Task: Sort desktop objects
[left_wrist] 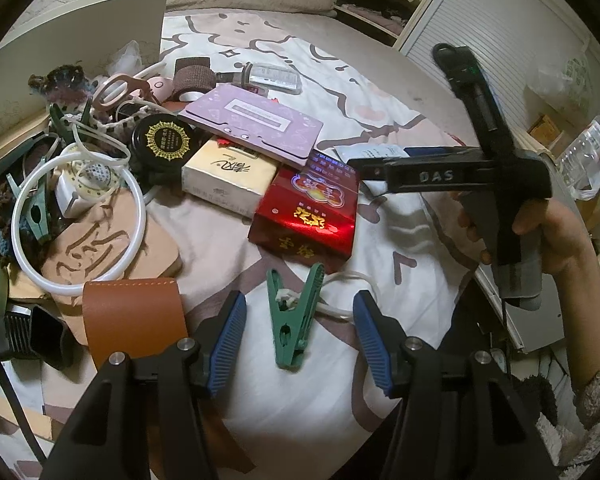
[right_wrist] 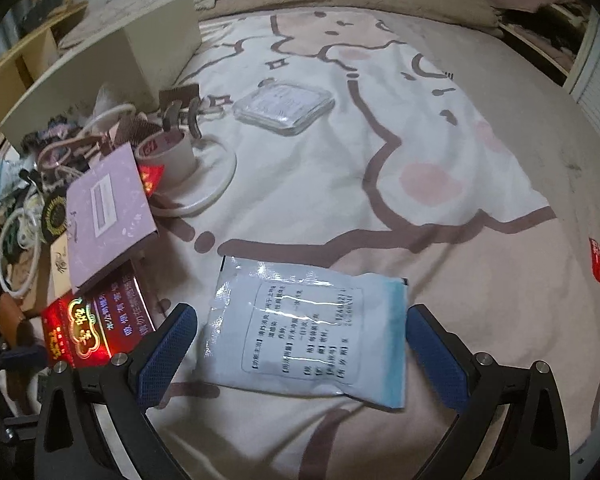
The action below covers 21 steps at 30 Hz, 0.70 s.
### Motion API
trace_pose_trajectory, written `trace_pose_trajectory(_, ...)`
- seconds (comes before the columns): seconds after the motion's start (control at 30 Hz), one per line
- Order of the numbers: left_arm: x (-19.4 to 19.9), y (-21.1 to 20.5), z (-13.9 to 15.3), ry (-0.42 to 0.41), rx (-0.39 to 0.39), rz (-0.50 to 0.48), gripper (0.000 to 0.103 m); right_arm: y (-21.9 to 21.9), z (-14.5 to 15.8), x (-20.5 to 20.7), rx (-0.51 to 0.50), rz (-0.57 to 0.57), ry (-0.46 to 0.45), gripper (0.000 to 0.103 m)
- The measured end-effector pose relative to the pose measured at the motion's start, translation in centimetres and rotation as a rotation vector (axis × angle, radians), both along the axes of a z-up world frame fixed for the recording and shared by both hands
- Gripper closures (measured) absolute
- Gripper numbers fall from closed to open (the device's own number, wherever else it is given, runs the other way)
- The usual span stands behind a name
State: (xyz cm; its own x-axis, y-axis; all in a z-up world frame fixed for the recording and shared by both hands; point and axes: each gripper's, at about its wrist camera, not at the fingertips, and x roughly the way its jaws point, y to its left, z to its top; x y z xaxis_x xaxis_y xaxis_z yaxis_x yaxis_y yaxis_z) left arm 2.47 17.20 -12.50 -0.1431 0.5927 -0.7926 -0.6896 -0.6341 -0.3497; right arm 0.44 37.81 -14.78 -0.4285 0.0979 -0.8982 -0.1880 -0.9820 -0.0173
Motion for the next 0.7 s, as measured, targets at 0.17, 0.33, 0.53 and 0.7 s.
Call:
trace_pose_trajectory(0.17,-0.1,0.1,-0.1,-0.006,0.0,-0.003,0.05,-0.3,-0.5,-0.1,0.039,-0.008,-0.009,0.0)
trace_pose_trajectory(0.33,-0.3,0.0,-0.1,-0.038,0.013,-0.004,0.06,-0.5,0.0,-0.2,0.055,0.01,-0.005,0.0)
trace_pose_trajectory(0.53,-0.7,0.1,-0.2,-0.084,0.035,0.001,0.06,-0.5,0.7,-0.5,0.047,0.006,0.008,0.0)
trace_pose_trajectory(0.7,-0.9,0.0,-0.3,-0.112,0.049,0.009,0.06,-0.8,0.7,0.0,0.041,-0.002,0.053,0.002)
